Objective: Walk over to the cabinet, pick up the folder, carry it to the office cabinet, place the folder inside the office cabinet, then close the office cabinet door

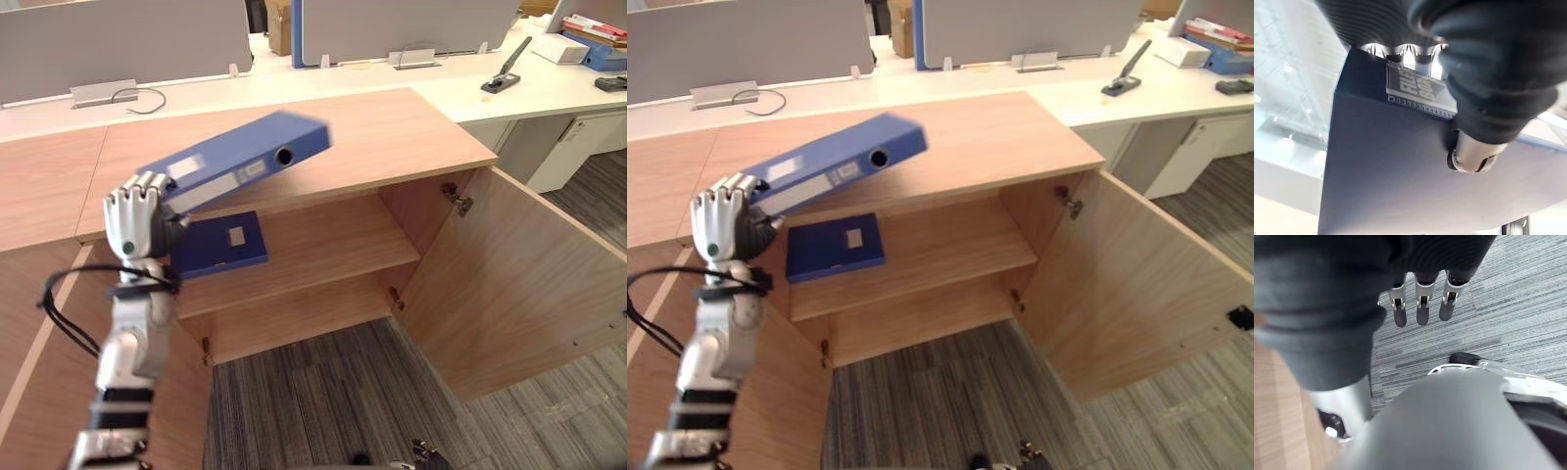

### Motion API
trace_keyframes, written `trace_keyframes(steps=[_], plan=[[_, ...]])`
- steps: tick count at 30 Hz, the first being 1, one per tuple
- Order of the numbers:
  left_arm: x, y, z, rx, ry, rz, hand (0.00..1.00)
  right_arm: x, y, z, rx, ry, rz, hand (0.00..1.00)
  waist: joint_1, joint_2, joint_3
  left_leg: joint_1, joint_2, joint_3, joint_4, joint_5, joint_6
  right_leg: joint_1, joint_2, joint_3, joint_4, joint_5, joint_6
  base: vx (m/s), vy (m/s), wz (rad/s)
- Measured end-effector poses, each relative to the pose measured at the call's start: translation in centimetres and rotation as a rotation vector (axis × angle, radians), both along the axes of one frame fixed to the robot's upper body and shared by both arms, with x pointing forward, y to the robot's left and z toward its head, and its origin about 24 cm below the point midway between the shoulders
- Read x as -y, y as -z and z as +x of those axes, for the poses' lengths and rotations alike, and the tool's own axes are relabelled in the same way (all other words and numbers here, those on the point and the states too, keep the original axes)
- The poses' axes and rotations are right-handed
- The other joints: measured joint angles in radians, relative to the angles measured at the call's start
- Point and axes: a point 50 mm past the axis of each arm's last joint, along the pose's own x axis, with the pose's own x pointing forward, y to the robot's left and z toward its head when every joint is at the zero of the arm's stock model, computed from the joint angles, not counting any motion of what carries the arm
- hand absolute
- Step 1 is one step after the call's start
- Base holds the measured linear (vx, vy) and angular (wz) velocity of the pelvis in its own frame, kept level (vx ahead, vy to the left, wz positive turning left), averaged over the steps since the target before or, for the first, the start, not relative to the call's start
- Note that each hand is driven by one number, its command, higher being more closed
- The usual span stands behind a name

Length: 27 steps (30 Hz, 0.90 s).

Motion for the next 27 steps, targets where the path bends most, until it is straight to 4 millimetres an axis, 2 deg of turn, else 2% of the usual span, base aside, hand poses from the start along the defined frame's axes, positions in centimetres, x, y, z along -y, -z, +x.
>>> trace_keyframes(steps=[1,3,8,10,12,13,14,15,16,18,21,23,27], plan=[[1.3,0.1,-1.1,0.025,0.106,-0.137,1.00,0.1,0.0,-0.2,-0.005,0.038,0.006,0.00,0.004,0.001,0.000,-0.001,-0.001,-0.001,0.000,0.000,0.000,0.000,-0.001,0.000,0.000,0.000,0.000,0.00,0.045,0.04],[2.7,0.2,-2.5,0.041,0.259,-0.330,1.00,0.1,0.1,-0.4,-0.014,0.075,0.012,0.00,0.013,0.002,0.001,-0.001,-0.002,-0.003,0.000,0.000,0.000,0.001,0.000,0.000,0.000,-0.001,0.000,0.00,0.000,0.00],[4.2,2.2,-4.3,-0.055,0.650,-0.865,1.00,0.0,0.2,-0.6,-0.003,0.264,0.083,0.00,0.026,0.004,0.001,-0.018,-0.001,-0.020,-0.002,0.000,0.002,-0.002,0.000,-0.011,0.001,-0.004,0.003,-0.01,0.004,0.08],[5.0,2.4,-4.7,-0.075,0.778,-1.016,1.00,-0.2,0.1,1.9,0.044,0.383,0.106,0.00,0.040,0.005,0.001,-0.038,-0.005,-0.038,-0.003,0.009,0.004,-0.015,-0.004,-0.028,0.006,-0.006,0.005,-0.02,0.005,0.26],[6.0,2.4,-5.2,-0.088,0.898,-1.152,1.00,-1.4,-0.8,6.7,0.137,0.473,0.140,0.00,0.058,0.007,0.000,-0.035,-0.007,-0.063,-0.023,0.031,0.007,-0.015,0.000,-0.053,0.010,-0.006,0.005,0.01,-0.002,0.36],[6.1,1.9,-5.6,-0.063,0.956,-1.210,1.00,-2.2,-2.3,9.9,0.273,0.502,0.205,0.00,0.088,0.010,-0.001,-0.040,-0.007,-0.074,-0.025,0.035,0.005,-0.015,0.000,-0.063,0.011,-0.007,0.004,0.04,-0.006,0.32],[5.8,1.7,-6.0,-0.040,0.962,-1.228,1.00,-2.7,-3.1,11.2,0.330,0.505,0.231,0.00,0.090,0.011,-0.001,-0.040,-0.006,-0.075,-0.028,0.037,0.005,-0.015,0.000,-0.065,0.011,-0.007,0.004,0.05,0.007,0.19],[5.3,1.3,-6.7,0.007,0.973,-1.268,1.00,-3.4,-4.6,13.3,0.437,0.496,0.278,0.00,0.090,0.013,-0.002,-0.038,-0.006,-0.075,-0.030,0.039,0.005,-0.014,0.000,-0.065,0.011,-0.007,0.004,0.04,0.019,0.05],[5.0,1.1,-7.0,0.032,0.975,-1.286,1.00,-3.6,-5.4,14.2,0.485,0.490,0.292,0.00,0.090,0.013,-0.002,-0.036,-0.007,-0.075,-0.031,0.039,0.005,-0.013,-0.001,-0.065,0.011,-0.007,0.004,0.04,0.031,0.05],[4.4,0.6,-7.4,0.109,0.983,-1.319,1.00,-3.4,-8.2,16.3,0.644,0.488,0.303,0.00,0.090,0.011,-0.001,-0.034,-0.010,-0.075,-0.032,0.038,0.005,-0.011,-0.005,-0.066,0.015,-0.007,0.004,0.03,0.042,0.02],[4.3,0.6,-7.4,0.125,0.990,-1.342,1.00,-3.1,-10.4,17.0,0.762,0.492,0.307,0.00,0.083,0.008,0.000,-0.032,-0.009,-0.074,-0.032,0.038,0.005,-0.012,-0.008,-0.065,0.019,-0.007,0.004,-0.01,0.021,-0.02],[4.2,0.7,-7.4,0.128,0.996,-1.363,1.00,-3.3,-13.5,17.7,0.917,0.478,0.358,0.00,0.076,0.004,0.003,-0.030,-0.008,-0.067,-0.032,0.039,0.005,-0.015,-0.006,-0.056,0.020,-0.007,0.005,-0.03,0.021,-0.11],[4.1,1.0,-7.6,0.129,0.977,-1.378,1.00,-3.8,-18.3,18.3,1.149,0.456,0.511,0.00,0.062,0.002,0.003,-0.018,-0.003,-0.055,-0.032,0.038,0.005,-0.011,-0.004,-0.050,0.022,-0.007,0.005,-0.03,0.013,-0.09]])
